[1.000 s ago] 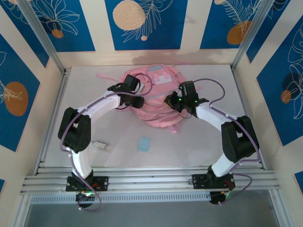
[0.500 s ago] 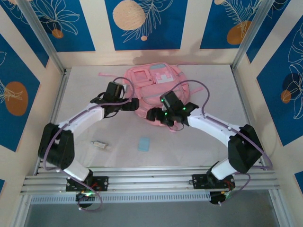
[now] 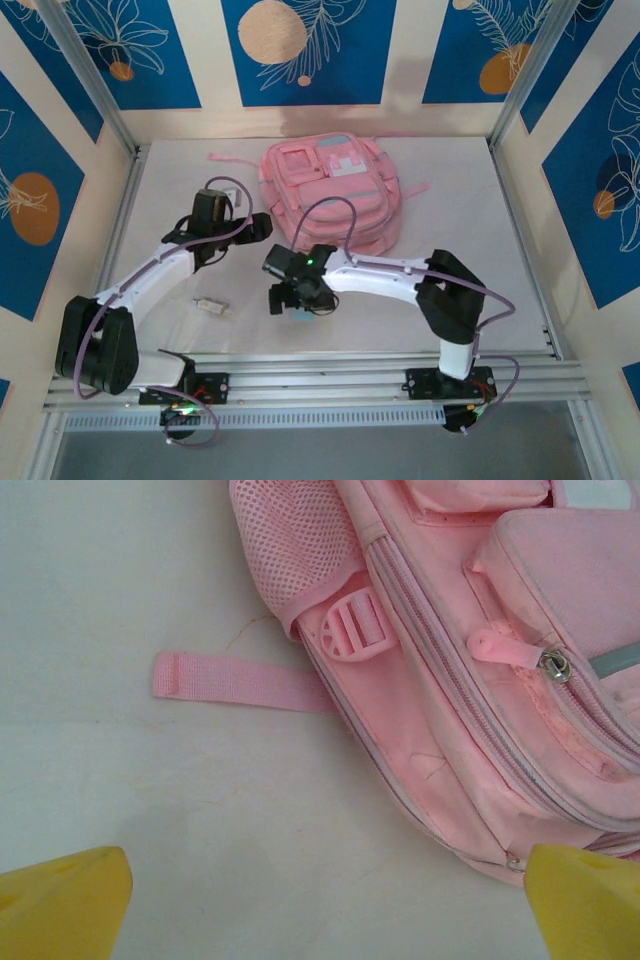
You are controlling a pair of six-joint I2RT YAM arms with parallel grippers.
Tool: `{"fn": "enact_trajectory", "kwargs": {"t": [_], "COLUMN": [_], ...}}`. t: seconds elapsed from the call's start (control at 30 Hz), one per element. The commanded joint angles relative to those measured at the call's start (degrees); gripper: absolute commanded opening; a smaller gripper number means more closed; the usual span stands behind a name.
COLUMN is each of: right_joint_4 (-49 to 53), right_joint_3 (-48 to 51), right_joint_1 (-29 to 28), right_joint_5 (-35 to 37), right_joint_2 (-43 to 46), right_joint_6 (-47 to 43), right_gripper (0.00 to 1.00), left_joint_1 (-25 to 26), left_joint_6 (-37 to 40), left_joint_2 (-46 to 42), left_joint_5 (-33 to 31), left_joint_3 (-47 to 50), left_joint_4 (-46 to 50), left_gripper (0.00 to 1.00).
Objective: Pack the student bag
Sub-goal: Pick up the loose stationery from the bottom-center of the table.
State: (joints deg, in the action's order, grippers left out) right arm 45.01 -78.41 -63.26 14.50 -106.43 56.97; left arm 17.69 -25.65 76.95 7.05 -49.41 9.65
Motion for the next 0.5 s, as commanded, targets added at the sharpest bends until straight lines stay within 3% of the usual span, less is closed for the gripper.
{"fn": "enact_trajectory", "kwargs": {"t": [0.0, 0.23, 0.47], "right_joint_4": [4.39, 3.04, 2.08], "right_joint_3": [-2.16, -0.32, -0.38], "right_joint_1": [-0.09, 0.92, 1.52], "right_joint_5": [3.44, 3.38, 2.33], "right_joint_2": [-2.71, -5.43, -7.54], "right_joint_6": [2.01, 3.67, 3.15], "right_gripper": [0.95, 0.89, 0.74], "left_joint_1": [-0.91, -1.43, -1.7], "left_joint_6": [-0.32, 0.62, 0.78], "left_joint_2": [-2.15, -3.02, -2.96], "left_joint_5": [2.18, 2.0, 2.26], "left_joint_3": [0.98, 1.33, 1.33], "left_joint_4": [-1.96, -1.74, -1.86], "left_gripper": [1.0, 1.0, 1.0]}}
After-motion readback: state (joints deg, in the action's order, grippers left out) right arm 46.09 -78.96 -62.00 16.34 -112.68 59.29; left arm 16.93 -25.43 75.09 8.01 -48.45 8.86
